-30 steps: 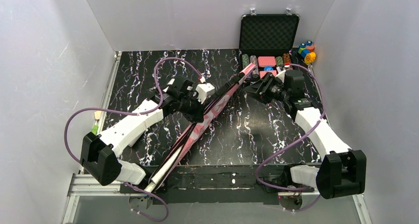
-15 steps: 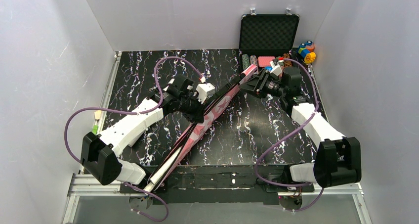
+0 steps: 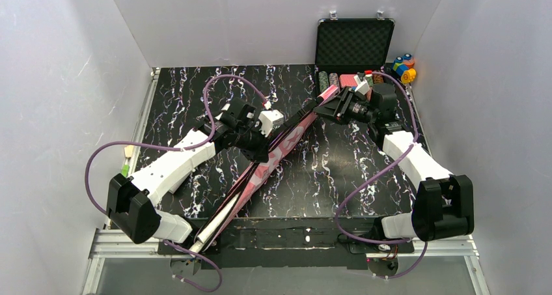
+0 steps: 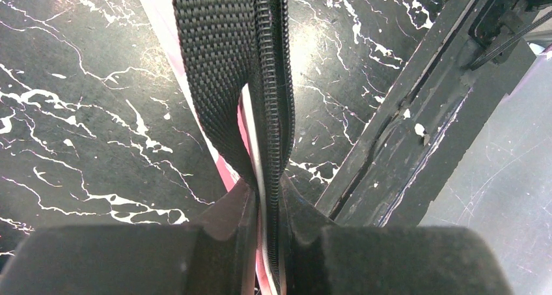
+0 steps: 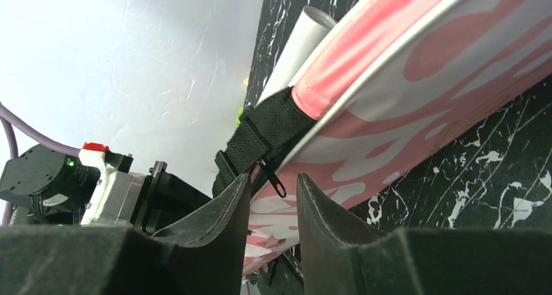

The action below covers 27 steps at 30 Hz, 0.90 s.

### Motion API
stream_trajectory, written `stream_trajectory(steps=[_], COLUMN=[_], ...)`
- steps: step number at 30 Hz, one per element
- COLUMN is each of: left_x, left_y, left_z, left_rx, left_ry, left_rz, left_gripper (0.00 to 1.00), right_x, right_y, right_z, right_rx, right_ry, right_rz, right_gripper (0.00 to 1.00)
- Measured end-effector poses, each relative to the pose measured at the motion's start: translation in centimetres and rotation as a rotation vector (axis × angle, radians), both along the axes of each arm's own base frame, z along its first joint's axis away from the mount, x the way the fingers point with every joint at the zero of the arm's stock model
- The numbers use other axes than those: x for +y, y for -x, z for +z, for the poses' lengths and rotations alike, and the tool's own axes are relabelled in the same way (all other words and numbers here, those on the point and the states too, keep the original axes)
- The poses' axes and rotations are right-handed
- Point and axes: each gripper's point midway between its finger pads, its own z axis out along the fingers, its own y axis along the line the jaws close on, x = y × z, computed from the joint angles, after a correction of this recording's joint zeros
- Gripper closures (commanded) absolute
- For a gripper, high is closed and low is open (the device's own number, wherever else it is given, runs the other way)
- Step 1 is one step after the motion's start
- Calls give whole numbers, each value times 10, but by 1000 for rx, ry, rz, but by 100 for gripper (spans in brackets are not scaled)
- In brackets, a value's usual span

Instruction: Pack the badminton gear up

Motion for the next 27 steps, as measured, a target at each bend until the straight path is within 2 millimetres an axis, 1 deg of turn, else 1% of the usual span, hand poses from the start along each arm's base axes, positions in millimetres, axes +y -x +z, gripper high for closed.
stream_trajectory(steps=[2, 5, 10, 15, 18, 21, 27], left_x=[0, 0, 0, 0, 0, -1, -1], left_y=[0, 0, 0, -1, -1, -1, -1], left_z=[0, 0, 1, 1, 0, 0, -1], left_rx=[1, 3, 1, 1, 3, 5, 6], left_ry=[-1, -2, -5, -6, -7, -9, -10], left_rz=[0, -1, -5, -6, -6, -6, -6], left_gripper=[100, 100, 100, 100, 100, 100, 100], right_x=[1, 4, 7, 9, 10, 10, 13], right_y=[-2, -5, -9, -8, -7, -7, -4], right_z=[4, 5, 1, -2, -2, -2, -1], right_rx=[-10, -13, 2, 4, -1, -5, -13], right_ry=[-2, -1, 2, 7, 10, 12, 14], right_rz=[4, 10, 20, 31, 38, 41, 51], right_gripper=[63, 67, 73, 78, 85, 98, 99])
